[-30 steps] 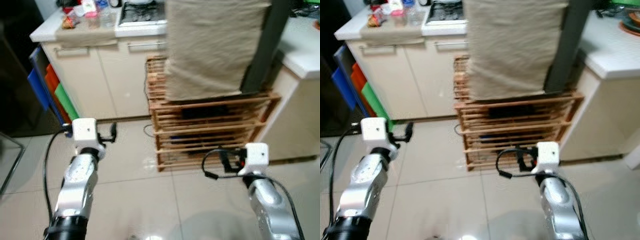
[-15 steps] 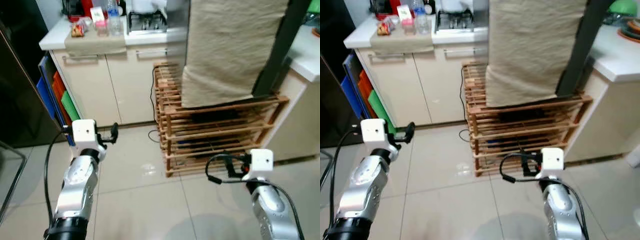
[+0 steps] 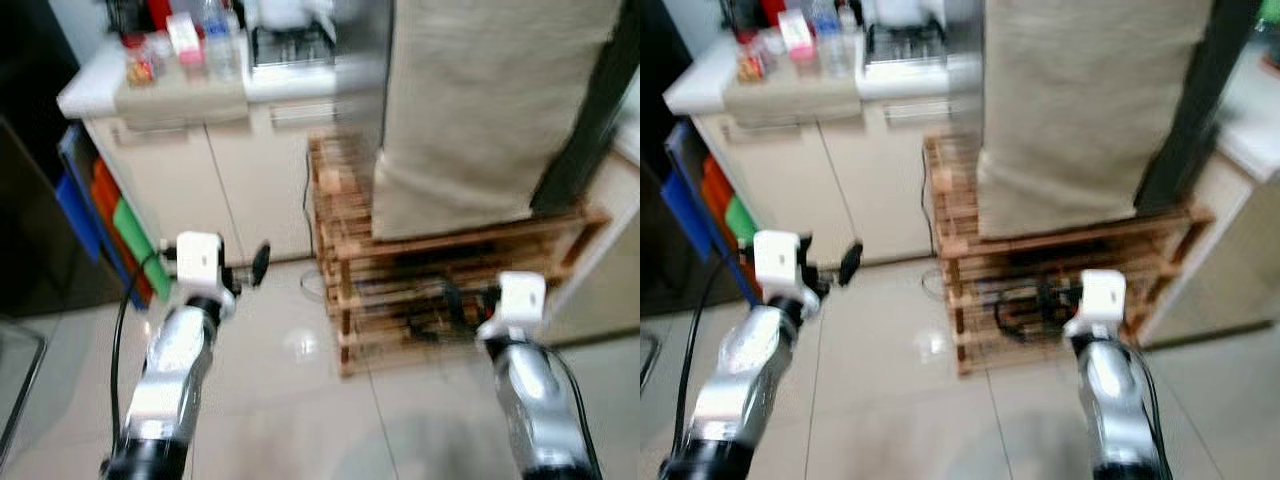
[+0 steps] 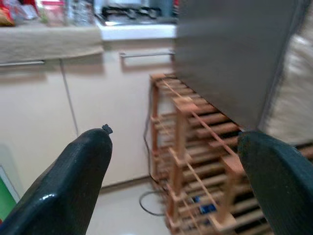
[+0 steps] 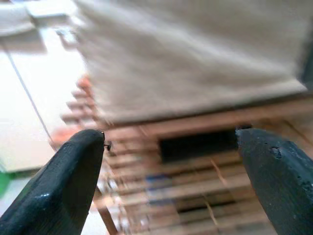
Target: Restocking fridge
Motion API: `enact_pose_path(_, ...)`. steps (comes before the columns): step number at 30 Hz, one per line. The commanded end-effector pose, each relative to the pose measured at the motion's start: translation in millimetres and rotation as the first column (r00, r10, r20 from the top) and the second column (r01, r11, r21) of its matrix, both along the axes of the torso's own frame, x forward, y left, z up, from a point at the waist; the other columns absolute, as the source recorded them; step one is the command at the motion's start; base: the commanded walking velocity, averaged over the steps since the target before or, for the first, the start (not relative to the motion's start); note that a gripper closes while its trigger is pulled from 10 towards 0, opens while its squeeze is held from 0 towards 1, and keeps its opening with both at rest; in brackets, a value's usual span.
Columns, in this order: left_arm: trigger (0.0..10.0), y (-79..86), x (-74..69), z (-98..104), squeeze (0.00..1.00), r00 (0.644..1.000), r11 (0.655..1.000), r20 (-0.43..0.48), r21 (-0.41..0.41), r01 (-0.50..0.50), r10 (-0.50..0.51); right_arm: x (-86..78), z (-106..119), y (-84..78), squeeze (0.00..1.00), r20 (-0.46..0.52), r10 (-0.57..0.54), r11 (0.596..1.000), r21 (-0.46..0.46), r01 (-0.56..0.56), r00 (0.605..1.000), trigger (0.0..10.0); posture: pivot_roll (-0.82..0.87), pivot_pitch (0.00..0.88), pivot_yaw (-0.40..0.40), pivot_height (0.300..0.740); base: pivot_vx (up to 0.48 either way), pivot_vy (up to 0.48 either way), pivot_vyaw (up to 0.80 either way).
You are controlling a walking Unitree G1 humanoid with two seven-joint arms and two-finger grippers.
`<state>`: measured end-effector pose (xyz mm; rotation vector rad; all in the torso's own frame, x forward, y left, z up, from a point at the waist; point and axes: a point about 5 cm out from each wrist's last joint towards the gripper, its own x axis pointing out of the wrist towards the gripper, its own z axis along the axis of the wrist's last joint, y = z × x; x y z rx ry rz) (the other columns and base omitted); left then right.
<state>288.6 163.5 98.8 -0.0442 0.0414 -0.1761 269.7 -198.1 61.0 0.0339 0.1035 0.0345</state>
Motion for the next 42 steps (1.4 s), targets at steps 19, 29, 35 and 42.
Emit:
enact_pose_path(19, 10.0, 18.9, 17.3, 11.6, 0.00, 0.998, 0.997, 0.031, 0.055, -0.053, 0.051, 4.7, 14.4, 20.9, 0.00, 0.037, 0.049, 0.999, -0.012, -0.049, 0.998, 10.0, -0.08, 0.000, 0.049, 0.707, 0.128, 0.146, -0.38)
enact_pose_path(29, 10.0, 6.7, 29.4, 19.7, 0.00, 0.998, 0.998, 0.054, 0.065, 0.014, -0.017, 7.9, 21.7, 20.6, 0.00, 0.062, 0.035, 0.999, -0.017, -0.034, 0.997, 10.0, -0.10, 0.000, 0.054, 0.707, 0.120, 0.429, -0.51)
enact_pose_path(35, 10.0, 4.1, 32.1, 20.6, 0.00, 0.998, 0.997, 0.060, 0.068, 0.032, -0.036, 7.4, 23.3, 16.0, 0.00, 0.068, 0.010, 1.000, -0.020, -0.008, 0.998, 10.0, -0.10, 0.000, 0.055, 0.707, 0.350, 0.329, -0.52)
enact_pose_path(42, 10.0, -3.4, 34.6, 24.6, 0.00, 0.993, 0.993, 0.085, 0.097, 0.071, -0.079, 8.6, 25.1, 13.6, 0.00, 0.076, -0.009, 1.000, -0.017, 0.010, 0.997, 10.0, -0.10, 0.000, 0.063, 0.707, 0.385, 0.285, -0.55)
